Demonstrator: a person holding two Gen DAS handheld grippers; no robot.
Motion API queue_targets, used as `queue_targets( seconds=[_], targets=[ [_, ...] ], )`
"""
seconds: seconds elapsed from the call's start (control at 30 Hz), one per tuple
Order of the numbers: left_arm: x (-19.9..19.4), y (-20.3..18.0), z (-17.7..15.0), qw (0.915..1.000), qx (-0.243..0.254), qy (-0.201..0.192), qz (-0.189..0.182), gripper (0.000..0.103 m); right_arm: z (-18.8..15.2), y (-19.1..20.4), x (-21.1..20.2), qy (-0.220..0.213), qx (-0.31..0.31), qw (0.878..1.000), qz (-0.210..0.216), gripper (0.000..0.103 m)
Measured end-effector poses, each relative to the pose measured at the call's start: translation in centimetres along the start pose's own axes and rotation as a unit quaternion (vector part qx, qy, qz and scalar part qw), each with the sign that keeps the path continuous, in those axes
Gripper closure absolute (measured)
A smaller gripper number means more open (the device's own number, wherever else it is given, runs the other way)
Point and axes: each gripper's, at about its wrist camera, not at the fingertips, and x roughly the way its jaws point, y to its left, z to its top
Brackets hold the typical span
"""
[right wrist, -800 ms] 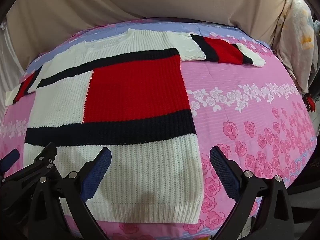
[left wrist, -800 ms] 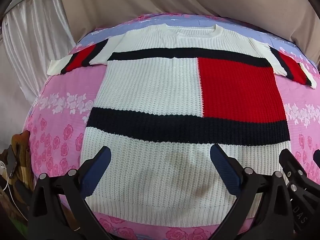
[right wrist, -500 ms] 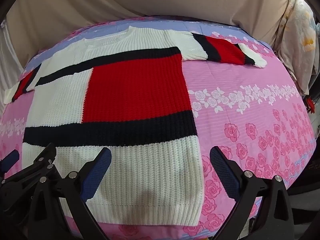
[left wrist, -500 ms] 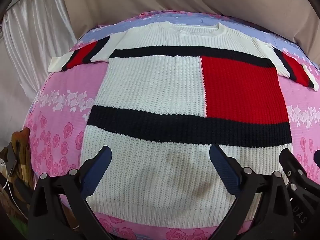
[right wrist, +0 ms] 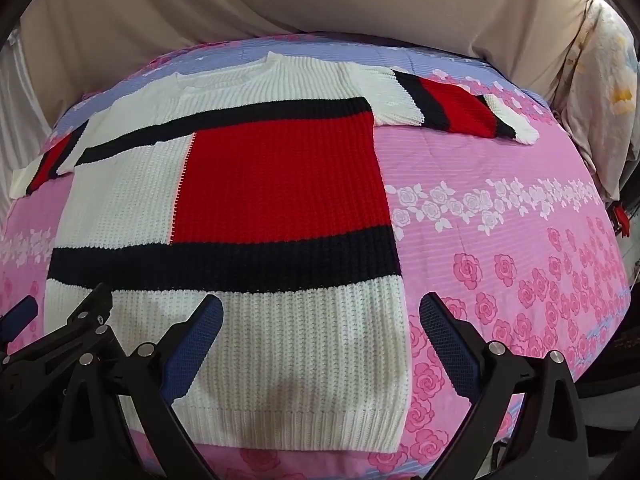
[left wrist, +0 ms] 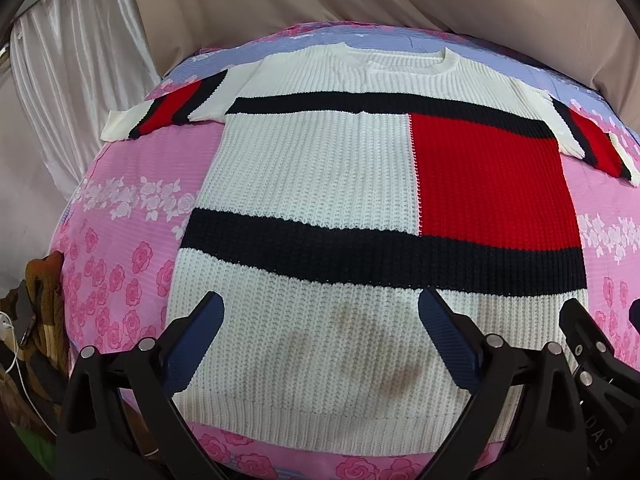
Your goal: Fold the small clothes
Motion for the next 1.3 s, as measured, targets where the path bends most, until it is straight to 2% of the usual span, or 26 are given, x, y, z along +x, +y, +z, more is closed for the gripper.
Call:
queue_targets(
  seconds=[1.3],
  targets=[
    [0.15,0.01,0.31,1.0000,0.003,0.003,0.006,0.009,0.42,0.27,0.60,0.010,-0.003,1.000,0.004,0.006]
  ],
)
